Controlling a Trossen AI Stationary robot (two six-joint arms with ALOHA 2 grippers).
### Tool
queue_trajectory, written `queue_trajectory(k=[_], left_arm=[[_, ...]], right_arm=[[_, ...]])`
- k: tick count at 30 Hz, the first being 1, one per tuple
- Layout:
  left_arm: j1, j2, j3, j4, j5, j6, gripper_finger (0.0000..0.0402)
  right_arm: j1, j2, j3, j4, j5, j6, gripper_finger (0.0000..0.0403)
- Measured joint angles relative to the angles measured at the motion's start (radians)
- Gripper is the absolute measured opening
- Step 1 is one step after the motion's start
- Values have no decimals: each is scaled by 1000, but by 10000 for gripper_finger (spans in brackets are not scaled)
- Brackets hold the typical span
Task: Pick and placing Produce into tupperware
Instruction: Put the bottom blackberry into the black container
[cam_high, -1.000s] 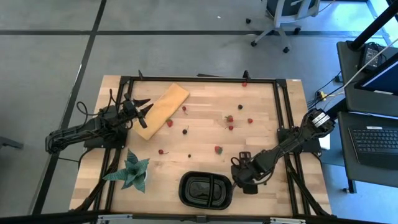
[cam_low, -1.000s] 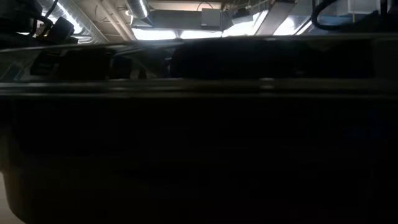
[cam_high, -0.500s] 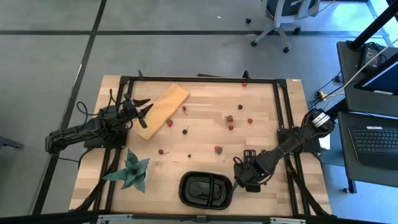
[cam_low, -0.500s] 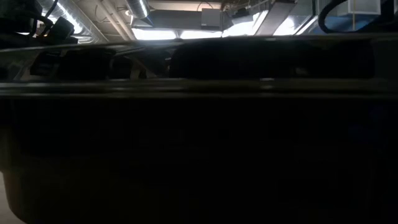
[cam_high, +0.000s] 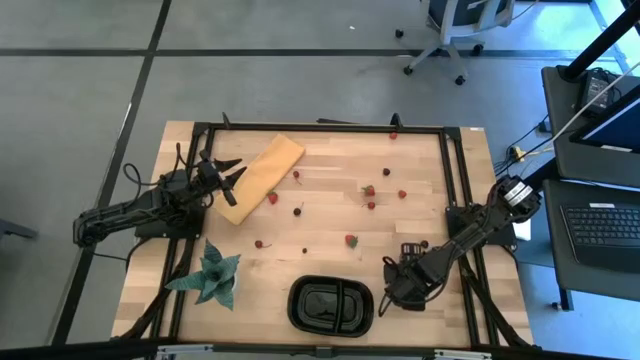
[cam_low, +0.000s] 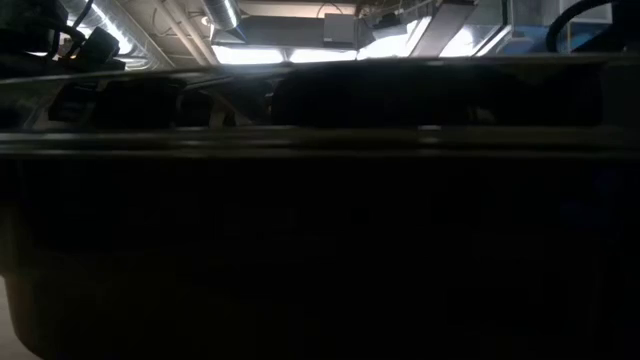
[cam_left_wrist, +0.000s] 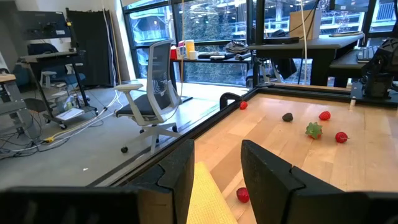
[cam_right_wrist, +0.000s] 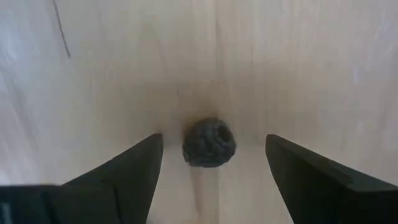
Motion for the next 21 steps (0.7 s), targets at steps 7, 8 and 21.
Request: queue_trajectory(k=[7,8,21], left_arm=[[0,0,0,0,0,0,125],[0,0,0,0,0,0,125],[0,0,0,0,0,3,125]], right_arm=[[0,-1,-7,17,1,3,266],[1,-1,-7,19,1,3,258],[1,0,-7,27,-4,3,125]])
